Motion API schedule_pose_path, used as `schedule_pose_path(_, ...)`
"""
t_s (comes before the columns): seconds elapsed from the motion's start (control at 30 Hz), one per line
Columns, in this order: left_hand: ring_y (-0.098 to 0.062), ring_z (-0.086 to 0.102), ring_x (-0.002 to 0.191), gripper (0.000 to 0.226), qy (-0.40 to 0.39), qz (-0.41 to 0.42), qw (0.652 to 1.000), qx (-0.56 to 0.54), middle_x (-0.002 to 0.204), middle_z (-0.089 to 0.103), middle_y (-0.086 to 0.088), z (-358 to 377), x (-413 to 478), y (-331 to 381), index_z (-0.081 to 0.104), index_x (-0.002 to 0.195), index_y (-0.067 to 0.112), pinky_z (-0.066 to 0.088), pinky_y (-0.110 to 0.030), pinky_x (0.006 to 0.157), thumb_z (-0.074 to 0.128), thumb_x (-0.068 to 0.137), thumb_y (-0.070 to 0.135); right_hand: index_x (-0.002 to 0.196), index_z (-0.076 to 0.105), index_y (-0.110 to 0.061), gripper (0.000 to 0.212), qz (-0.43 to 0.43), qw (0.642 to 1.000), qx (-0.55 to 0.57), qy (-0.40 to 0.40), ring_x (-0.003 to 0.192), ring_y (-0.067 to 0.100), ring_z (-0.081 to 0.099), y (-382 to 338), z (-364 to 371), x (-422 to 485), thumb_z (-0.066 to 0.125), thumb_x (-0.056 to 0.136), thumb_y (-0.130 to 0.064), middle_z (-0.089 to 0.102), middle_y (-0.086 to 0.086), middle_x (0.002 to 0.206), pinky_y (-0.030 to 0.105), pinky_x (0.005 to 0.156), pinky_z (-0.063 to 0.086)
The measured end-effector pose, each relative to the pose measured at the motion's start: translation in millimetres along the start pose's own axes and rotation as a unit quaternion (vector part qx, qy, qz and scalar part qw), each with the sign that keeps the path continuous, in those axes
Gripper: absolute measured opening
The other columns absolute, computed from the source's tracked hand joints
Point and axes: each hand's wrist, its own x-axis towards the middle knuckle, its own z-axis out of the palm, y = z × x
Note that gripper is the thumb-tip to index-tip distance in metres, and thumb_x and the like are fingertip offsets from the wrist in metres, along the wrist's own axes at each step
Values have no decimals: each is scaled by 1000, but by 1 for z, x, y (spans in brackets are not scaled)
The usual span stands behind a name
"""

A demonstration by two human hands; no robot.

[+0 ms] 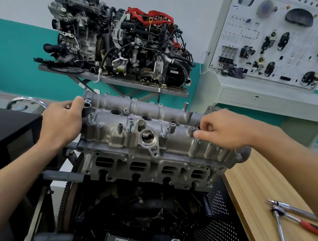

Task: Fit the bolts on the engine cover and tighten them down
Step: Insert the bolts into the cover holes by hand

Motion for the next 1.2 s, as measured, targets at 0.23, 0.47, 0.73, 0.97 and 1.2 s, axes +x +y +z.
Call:
schedule_pose_path(0.23, -25, 24, 53, 49, -4, -7, 1000, -5, 50, 28, -1, 0, -1, 3, 24, 54, 17, 23, -38, 54, 42, 89, 47, 58, 50, -16, 65, 8, 998, -66, 18, 53, 14, 49, -5, 12, 9, 28, 101, -58, 52, 0, 57, 29, 50, 30)
schedule_pose_path(0.47, -27, 26, 55, 50, -4, -6, 1000, 5, 52, 29, -4, -1, -2, 5, 25, 55, 16, 24, -40, 55, 41, 90, 47, 64, 56, -13, 51, -36, 998, -43, -27, 58, 19, 53, -2, 5, 14, 48, 99, -49, 55, -1, 58, 31, 57, 40)
schedule_pose_path(0.73, -27, 26, 57, 48, -10, -7, 1000, 2, 56, 30, -7, -1, -2, 5, 25, 57, 15, 24, -40, 56, 41, 90, 47, 67, 62, -10, 54, -24, 995, -65, -73, 56, 18, 54, -2, -1, 19, 52, 95, -55, 62, 5, 62, 35, 59, 49)
schedule_pose_path(0.97, -27, 24, 56, 48, -8, 1, 1000, -3, 55, 28, -5, -1, -3, 6, 25, 56, 16, 22, -40, 55, 43, 92, 43, 60, 60, -23, 75, 7, 993, -71, 94, 51, 8, 55, -26, -13, 14, 23, 80, -85, 54, -11, 49, 26, 53, 45)
schedule_pose_path(1.2, -26, 25, 54, 49, -10, -4, 1000, -2, 51, 28, -3, -3, -3, 6, 25, 54, 17, 23, -40, 55, 43, 91, 44, 110, 74, -18, 24, -134, 984, 109, 32, 81, -2, 67, -52, -8, 28, 74, 88, -27, 76, -9, 94, 13, 77, 52)
